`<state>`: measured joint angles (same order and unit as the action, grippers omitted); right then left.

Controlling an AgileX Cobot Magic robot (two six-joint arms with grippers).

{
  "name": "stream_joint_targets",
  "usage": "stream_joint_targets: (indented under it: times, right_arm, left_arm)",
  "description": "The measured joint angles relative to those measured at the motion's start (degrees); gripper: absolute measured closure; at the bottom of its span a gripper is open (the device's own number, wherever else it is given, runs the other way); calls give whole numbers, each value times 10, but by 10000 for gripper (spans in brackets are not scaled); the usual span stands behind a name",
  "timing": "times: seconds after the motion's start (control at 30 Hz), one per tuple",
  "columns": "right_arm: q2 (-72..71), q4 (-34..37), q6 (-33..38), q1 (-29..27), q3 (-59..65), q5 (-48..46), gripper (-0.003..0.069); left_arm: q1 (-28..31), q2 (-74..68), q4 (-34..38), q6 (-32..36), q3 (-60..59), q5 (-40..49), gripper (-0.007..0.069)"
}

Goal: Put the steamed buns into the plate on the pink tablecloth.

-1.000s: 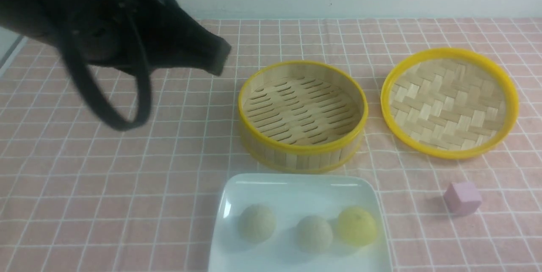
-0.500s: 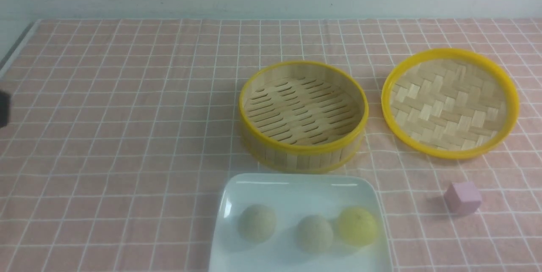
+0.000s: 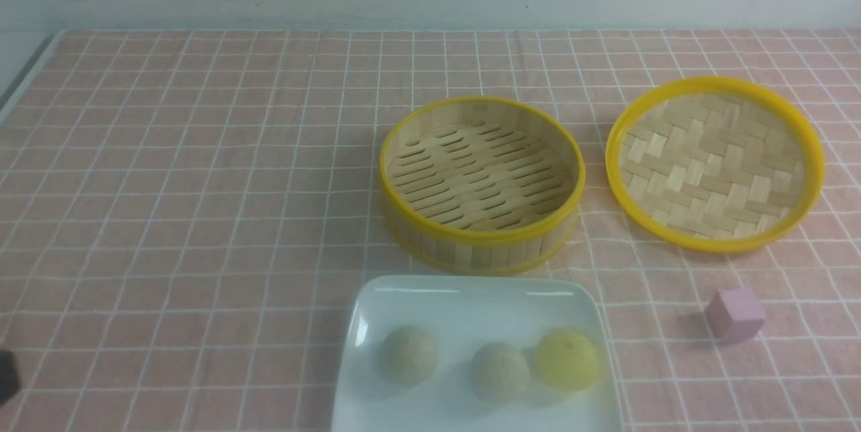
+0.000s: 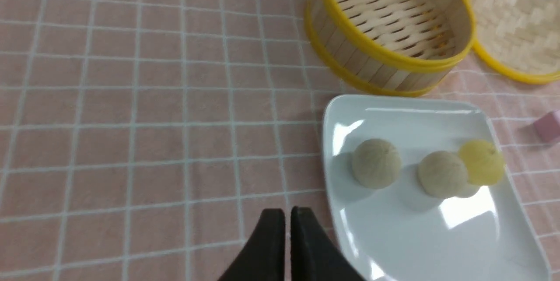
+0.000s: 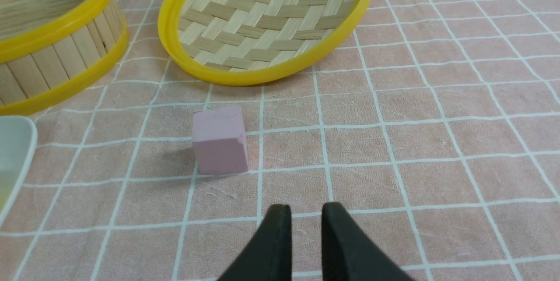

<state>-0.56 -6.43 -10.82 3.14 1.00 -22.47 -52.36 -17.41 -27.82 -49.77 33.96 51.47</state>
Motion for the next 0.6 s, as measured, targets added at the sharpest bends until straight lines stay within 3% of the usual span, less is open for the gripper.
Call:
stream_joint_targets:
  times: [0.17,0.27,0.6]
  right_arm:
    - [0,0,1,0,0,0,556]
    - [0,0,1,0,0,0,551]
    - [0,0,1,0,0,0,539]
  left_arm:
    - [0,1,-5,-12,-73,-218,617]
    - [0,1,-17,-12,-100,-299,617]
    - [0,1,-39,-13,-113,-303,611]
